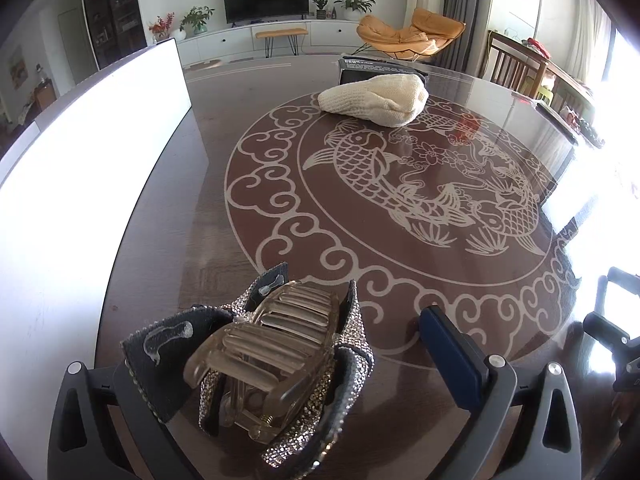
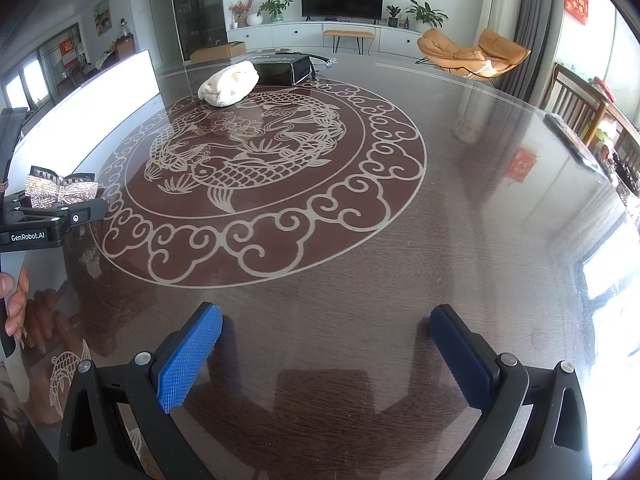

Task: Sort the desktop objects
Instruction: 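Hold bow clip in left tool while right tool moves toward cream knitted cloth, then close right tool on the cream knitted cloth, then carry bow clip and knitted cloth into the white box and open both tools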

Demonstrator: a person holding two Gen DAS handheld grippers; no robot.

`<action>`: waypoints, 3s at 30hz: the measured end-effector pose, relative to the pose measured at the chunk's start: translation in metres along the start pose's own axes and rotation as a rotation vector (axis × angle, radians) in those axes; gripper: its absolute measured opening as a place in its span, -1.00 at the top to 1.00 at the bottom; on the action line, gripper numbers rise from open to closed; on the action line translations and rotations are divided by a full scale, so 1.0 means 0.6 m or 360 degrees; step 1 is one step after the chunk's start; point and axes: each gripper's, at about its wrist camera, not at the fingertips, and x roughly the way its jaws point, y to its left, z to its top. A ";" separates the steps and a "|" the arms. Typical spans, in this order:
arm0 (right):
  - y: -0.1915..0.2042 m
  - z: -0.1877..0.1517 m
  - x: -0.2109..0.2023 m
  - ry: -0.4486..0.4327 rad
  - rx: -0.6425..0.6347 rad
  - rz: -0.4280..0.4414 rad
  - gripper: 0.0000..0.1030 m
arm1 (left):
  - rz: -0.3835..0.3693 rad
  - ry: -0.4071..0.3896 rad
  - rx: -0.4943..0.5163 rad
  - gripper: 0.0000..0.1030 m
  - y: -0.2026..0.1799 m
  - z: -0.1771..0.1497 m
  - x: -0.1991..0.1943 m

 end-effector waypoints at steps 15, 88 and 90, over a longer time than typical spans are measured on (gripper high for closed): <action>0.000 0.000 0.000 -0.0001 0.0000 0.0000 -1.00 | 0.0000 -0.0001 0.0000 -1.00 0.000 0.000 0.001; 0.141 0.042 -0.036 0.0434 -0.0537 0.0251 -0.01 | -0.0194 -0.0127 0.0135 0.04 0.025 -0.010 -0.050; 0.144 0.039 -0.059 0.0388 -0.0529 0.0260 -0.01 | -0.0210 -0.0199 0.0123 0.04 0.022 -0.015 -0.084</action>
